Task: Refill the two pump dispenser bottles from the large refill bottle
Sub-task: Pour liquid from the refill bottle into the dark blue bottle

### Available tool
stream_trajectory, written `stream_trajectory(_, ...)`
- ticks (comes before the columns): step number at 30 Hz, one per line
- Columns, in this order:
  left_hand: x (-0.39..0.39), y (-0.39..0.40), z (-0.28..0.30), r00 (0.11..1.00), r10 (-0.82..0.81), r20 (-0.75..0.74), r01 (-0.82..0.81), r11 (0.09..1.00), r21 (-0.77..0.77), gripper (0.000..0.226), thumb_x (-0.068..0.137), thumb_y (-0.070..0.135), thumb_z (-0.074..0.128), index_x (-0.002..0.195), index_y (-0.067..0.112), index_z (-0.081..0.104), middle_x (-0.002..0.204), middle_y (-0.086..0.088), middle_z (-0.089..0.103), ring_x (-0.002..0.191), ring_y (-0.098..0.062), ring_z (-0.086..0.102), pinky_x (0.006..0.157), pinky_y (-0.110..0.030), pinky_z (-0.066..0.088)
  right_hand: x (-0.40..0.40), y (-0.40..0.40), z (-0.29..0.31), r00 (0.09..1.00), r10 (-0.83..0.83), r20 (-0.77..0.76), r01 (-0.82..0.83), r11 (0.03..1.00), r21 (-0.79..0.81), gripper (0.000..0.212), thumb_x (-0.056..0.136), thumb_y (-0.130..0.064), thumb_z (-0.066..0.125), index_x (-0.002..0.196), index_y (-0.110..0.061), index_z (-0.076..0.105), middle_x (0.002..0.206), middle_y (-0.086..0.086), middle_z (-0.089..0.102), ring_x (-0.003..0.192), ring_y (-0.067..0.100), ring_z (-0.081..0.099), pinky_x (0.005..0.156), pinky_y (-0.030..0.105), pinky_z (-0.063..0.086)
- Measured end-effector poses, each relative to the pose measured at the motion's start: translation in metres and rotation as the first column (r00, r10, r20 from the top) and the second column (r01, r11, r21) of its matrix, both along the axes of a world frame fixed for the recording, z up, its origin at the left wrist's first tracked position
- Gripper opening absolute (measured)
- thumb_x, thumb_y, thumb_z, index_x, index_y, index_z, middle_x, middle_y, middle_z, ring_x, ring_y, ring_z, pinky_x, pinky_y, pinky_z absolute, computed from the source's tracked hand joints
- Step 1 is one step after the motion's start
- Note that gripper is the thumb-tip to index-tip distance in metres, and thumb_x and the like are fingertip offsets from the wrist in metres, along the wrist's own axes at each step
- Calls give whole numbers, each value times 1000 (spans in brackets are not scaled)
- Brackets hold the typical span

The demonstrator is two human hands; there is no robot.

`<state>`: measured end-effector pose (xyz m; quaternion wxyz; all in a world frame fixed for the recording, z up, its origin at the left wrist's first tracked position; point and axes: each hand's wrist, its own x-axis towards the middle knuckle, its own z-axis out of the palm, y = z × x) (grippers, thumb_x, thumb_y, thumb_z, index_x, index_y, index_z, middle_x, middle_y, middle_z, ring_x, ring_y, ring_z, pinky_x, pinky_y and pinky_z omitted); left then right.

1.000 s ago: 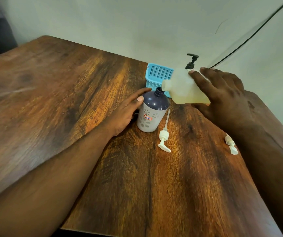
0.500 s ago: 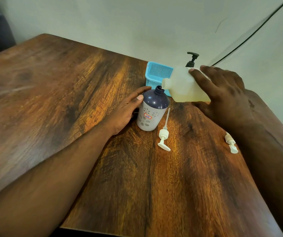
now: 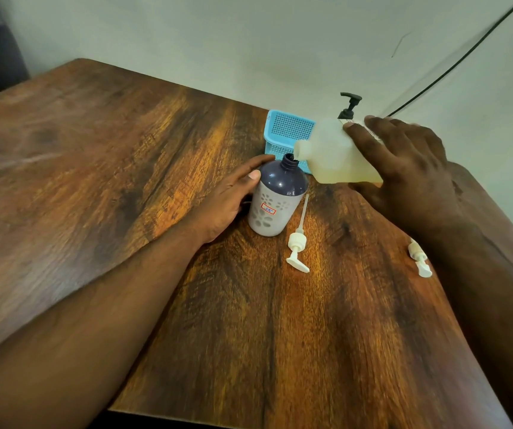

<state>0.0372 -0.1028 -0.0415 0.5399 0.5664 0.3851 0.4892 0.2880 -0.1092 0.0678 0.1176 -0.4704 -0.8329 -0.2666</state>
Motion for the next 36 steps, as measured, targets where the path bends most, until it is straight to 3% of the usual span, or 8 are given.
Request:
stream_trajectory(11, 1, -2, 3, 1000, 3, -17, -3, 1000, 2, 34, 107, 27, 32, 133, 45, 46, 123, 32, 56, 110, 14, 56, 95, -24, 45, 0, 0, 0, 1000, -11, 6, 11, 1000, 3, 86, 77, -36, 77, 148, -20, 30, 147, 20, 41, 133, 43, 38, 108, 55, 26)
stream_trajectory(16, 0, -1, 0, 1000, 0, -20, 0, 1000, 3, 35, 107, 28, 33, 136, 43, 46, 129, 26, 55, 117, 7, 53, 99, -28, 45, 1, 0, 0, 1000, -13, 5, 13, 1000, 4, 86, 78, -36, 76, 148, -21, 29, 147, 20, 40, 133, 42, 37, 108, 55, 26)
stream_trajectory(21, 1, -3, 3, 1000, -4, -24, 4, 1000, 4, 37, 108, 25, 32, 140, 39, 43, 123, 31, 55, 104, 18, 58, 83, -12, 49, 2, 0, -2, 1000, -19, -4, 19, 1000, 4, 86, 78, -38, 75, 149, -21, 29, 147, 19, 40, 134, 41, 37, 109, 54, 26)
stream_trajectory(29, 0, -1, 1, 1000, 2, -19, -2, 1000, 9, 36, 107, 25, 33, 138, 40, 45, 129, 25, 56, 112, 10, 57, 93, -22, 47, 2, -1, -5, 999, -38, -24, 38, 999, -2, 85, 79, -39, 74, 149, -20, 29, 149, 18, 38, 135, 41, 35, 110, 53, 25)
stream_trajectory(36, 0, 1, -2, 1000, 6, -14, -5, 1000, 18, 36, 107, 27, 34, 138, 41, 45, 148, 7, 48, 128, -4, 50, 102, -32, 44, -1, -6, -18, 993, -42, -113, 48, 998, 47, 78, 83, -39, 71, 148, -21, 32, 147, 17, 41, 133, 39, 38, 106, 55, 30)
